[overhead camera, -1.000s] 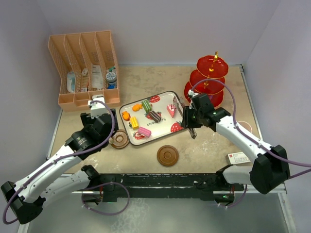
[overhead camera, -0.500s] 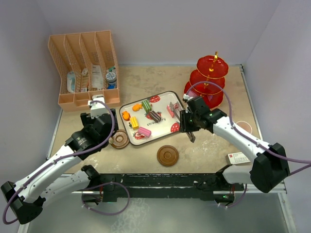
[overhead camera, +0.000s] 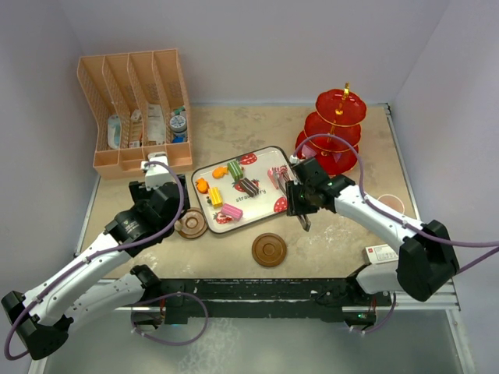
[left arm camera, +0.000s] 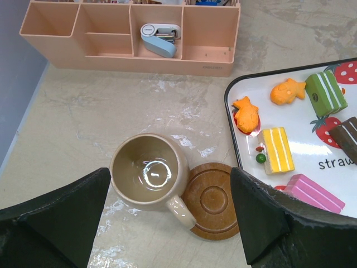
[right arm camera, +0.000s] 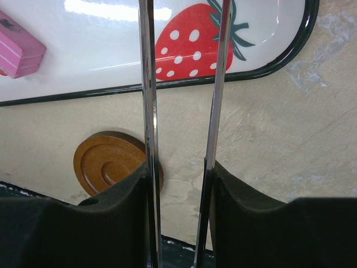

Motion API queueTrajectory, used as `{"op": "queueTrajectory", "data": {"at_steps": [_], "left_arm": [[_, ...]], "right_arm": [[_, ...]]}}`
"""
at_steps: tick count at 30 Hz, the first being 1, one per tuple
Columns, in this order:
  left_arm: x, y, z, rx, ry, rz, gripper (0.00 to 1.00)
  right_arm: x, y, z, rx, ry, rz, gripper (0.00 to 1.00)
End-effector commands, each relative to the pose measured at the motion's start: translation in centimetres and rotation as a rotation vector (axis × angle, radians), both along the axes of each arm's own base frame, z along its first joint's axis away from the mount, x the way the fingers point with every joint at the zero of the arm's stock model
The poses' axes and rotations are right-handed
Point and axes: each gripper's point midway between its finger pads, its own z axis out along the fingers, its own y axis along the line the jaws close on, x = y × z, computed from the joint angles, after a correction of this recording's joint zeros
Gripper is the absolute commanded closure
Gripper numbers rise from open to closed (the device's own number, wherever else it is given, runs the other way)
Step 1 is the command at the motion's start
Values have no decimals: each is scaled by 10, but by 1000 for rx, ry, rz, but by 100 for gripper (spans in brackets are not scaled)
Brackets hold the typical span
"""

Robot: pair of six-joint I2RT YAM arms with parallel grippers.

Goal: Serve the afternoon tea
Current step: Pick up the desert from the tray.

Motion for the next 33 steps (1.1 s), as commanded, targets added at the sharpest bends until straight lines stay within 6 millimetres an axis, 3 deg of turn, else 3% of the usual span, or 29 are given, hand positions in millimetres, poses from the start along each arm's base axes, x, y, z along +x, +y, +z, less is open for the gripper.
{"op": "queueTrajectory", "data": {"at_steps": [1, 33], "left_arm": [[2, 1, 13, -21, -38, 11, 14], [1, 5, 15, -21, -52, 32, 12]], "right_arm": [[2, 1, -3, -7, -12, -10, 59], [19, 9, -8, -48, -32, -38, 64]]}}
